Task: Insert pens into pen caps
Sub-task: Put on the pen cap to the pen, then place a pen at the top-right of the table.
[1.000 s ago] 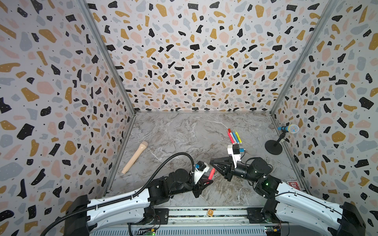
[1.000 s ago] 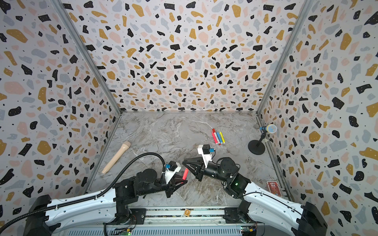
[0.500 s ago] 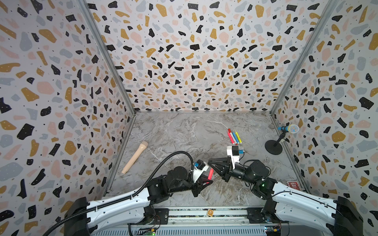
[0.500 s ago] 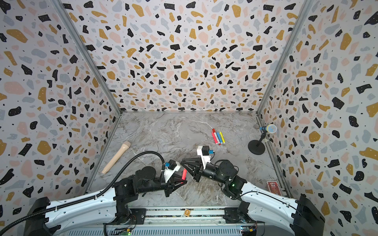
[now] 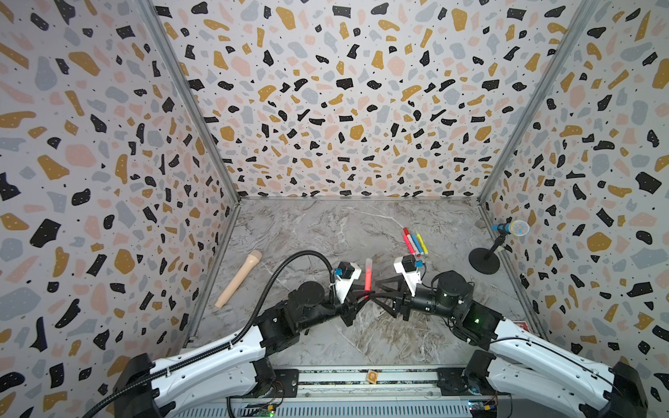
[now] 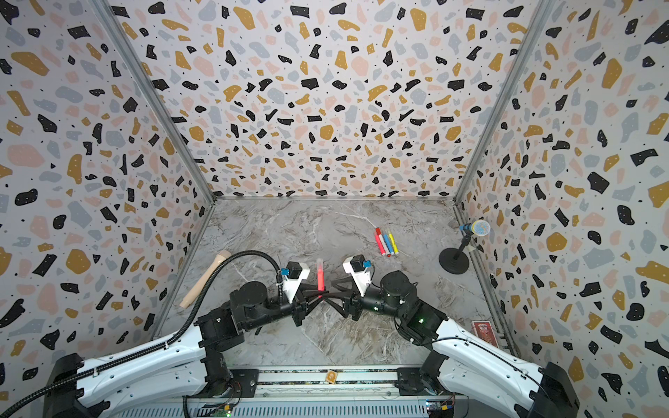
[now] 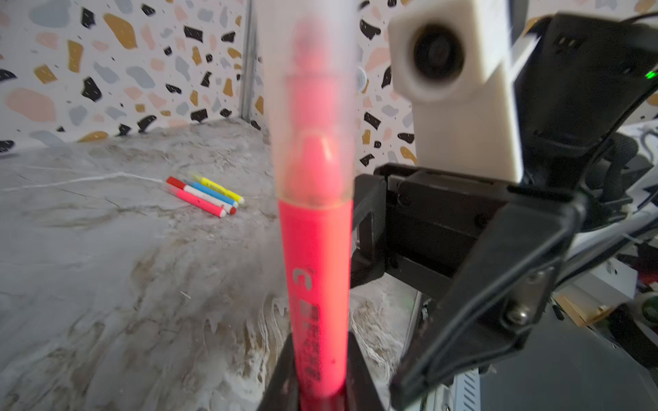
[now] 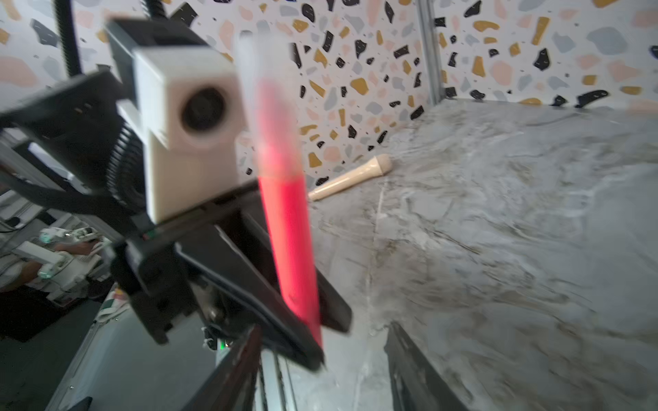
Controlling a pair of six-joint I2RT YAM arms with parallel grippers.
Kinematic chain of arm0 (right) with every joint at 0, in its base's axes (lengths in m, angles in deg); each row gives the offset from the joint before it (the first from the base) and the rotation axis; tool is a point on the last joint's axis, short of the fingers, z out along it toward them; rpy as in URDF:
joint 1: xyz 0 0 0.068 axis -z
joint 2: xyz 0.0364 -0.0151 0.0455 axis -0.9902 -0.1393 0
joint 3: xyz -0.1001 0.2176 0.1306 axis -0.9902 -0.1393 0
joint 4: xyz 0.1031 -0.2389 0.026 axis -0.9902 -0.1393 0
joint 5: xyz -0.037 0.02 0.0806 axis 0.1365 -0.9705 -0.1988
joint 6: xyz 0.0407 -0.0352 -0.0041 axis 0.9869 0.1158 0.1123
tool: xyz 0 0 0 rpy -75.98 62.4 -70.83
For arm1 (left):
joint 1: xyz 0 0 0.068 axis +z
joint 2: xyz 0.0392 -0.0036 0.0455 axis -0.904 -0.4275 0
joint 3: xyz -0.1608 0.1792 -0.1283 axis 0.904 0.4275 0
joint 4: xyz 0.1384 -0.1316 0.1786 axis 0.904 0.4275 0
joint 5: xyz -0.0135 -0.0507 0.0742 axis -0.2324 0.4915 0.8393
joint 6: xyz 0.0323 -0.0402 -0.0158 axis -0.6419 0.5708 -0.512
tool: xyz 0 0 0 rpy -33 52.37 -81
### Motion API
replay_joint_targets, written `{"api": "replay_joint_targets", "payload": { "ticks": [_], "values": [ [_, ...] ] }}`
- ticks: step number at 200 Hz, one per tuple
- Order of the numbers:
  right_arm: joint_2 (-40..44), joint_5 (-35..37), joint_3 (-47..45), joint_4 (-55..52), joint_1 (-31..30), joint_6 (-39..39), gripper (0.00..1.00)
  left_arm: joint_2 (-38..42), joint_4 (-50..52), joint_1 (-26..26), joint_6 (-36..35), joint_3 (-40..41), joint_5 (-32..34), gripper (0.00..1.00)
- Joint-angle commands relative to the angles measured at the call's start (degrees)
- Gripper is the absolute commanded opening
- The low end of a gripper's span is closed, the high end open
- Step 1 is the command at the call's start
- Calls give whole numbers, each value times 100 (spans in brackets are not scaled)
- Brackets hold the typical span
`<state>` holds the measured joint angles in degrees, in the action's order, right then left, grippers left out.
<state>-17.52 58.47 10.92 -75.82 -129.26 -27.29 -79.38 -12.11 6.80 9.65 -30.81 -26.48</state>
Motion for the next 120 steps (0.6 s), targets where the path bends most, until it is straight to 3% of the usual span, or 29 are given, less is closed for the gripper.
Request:
{"api": "replay_joint_targets", "payload": {
  "ticks": [1,48,120],
  "values": [
    [273,-623,489,-900,374,-370,62,106,-499,-12,95,129,147,0],
    [-146,-1144,788,-838,379,-581,60,226,-498,-12,140,253,151,0],
    [-679,-1195,1299,-643,156,-707,52,-57,-806,-116,210,206,23,0]
  ]
}}
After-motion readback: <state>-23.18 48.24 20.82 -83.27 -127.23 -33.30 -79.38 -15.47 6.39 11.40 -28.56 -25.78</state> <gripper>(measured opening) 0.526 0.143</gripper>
